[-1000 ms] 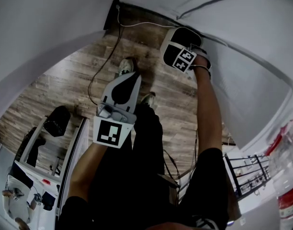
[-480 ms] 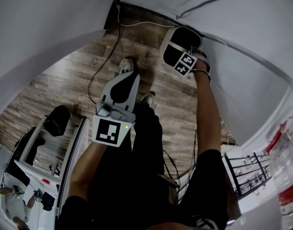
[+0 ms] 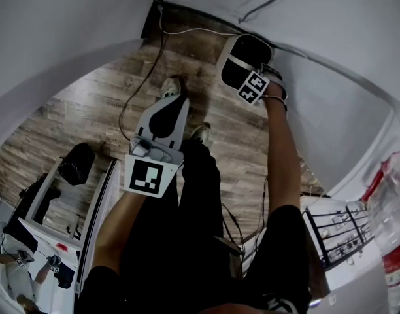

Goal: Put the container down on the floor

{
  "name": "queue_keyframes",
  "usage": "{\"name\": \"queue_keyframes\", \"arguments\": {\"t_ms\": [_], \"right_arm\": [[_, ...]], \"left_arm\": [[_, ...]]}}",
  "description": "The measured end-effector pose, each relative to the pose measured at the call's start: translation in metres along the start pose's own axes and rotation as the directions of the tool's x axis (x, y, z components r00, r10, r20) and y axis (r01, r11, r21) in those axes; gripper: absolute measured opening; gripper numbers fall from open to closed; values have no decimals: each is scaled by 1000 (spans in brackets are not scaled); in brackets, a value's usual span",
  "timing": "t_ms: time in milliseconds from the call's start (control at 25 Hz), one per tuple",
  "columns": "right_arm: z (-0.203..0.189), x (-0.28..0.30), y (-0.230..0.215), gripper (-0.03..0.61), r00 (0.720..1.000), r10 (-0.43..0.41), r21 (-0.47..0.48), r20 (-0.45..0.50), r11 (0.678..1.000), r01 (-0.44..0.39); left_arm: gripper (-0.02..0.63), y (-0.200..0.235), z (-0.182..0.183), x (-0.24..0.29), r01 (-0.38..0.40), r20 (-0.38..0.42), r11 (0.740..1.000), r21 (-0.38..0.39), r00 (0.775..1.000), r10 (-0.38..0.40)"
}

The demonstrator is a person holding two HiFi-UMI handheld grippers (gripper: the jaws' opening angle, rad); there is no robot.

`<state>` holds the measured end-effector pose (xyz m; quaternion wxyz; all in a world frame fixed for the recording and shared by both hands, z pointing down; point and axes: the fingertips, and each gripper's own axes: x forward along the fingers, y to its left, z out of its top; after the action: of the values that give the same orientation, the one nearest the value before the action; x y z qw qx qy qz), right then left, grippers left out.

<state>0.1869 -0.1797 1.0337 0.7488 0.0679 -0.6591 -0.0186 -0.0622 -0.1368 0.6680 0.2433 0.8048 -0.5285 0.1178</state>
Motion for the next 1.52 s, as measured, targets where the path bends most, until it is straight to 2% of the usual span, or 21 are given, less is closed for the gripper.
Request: {"name": "queue_keyframes", "arguments": {"t_ms": [400,560,760,880,960,1080,1200,1320,1440,1520], "right_arm": [[-2,-33,-5,132,999,-37,-6,5,999,37],[-4,-48,-3,132,999,-38,-1,7,999,38],[-11,-77,3,132,999,-51,26,15,998,50],[-14,-101,7,132,997,-48,137,58,990,40],[-15,-119,16,132,994,-44,232,101,972,20],[-16,-150,29,132,987,-67,322,144,947,17],[-14,-191,37,132,977,-85,443,198,897,-12],[-12,-239,36,132,957,-141,569,254,822,-31],[-18,-286,51,130,930,-178,692,320,715,-101],[-21,-313,48,130,906,-216,754,364,640,-150]], "left_arm": [[26,-9,13,-17,10,15,1000,-4,1000,-10],[26,-12,19,-25,4,26,1000,-28,1000,-3],[26,-22,31,-39,4,44,1000,-24,999,-3],[26,-32,42,-49,1,58,1000,-6,998,-1],[26,-41,52,-59,-8,71,1000,-7,997,9],[26,-54,69,-77,-22,83,1000,-19,996,24],[26,-66,84,-93,-26,87,1000,-15,996,27],[26,-77,100,-108,-17,91,1000,-4,996,17],[26,-98,111,-134,6,84,1000,-6,996,-5],[26,-110,123,-146,22,103,1000,20,994,-24]]}}
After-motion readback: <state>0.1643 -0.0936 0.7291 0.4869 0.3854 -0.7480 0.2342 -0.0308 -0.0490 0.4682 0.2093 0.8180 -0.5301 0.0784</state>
